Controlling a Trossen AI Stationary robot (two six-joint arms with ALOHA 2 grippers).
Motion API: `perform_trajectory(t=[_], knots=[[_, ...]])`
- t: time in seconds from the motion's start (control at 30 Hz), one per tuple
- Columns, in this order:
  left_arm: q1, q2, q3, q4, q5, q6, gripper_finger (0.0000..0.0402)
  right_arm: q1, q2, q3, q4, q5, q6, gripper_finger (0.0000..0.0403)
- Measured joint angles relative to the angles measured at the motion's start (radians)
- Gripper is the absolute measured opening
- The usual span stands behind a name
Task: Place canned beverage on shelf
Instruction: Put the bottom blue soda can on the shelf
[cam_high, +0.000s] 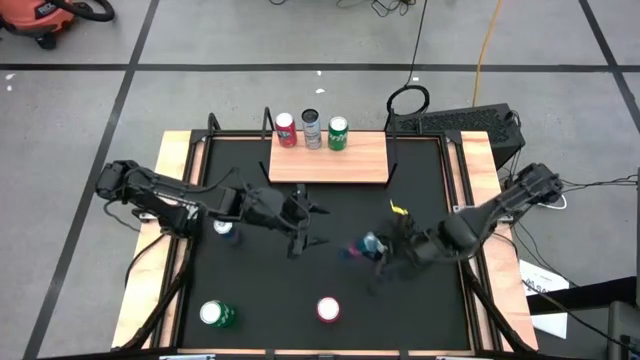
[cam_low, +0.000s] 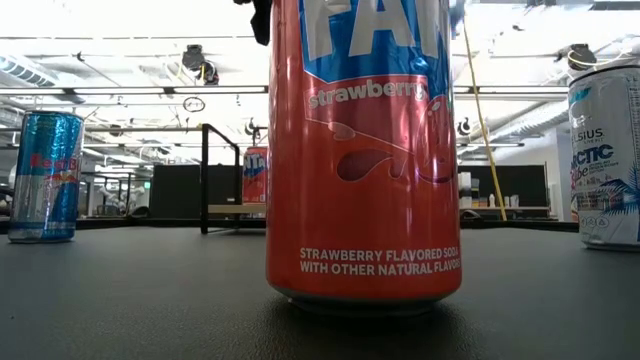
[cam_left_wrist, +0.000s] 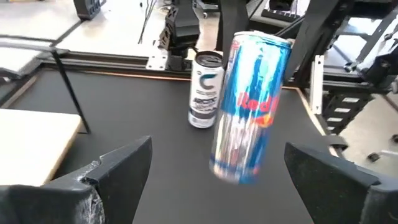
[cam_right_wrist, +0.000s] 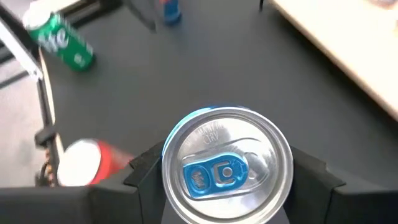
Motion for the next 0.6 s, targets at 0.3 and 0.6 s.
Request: perform_trajectory(t=[0.3, 0.6], knots=[[0.135, 0.0, 0.0, -0.006, 0.179, 0.077, 0.038, -0.269, -0.001, 0.0, 0.183, -0.162, -0.217, 0.0228], [0.264, 0.026, 0.0, -0.01, 0.366, 0.075, 0.0387, -0.423, 0.003, 0.0, 0.26, -0.298, -0.364, 0.0228]])
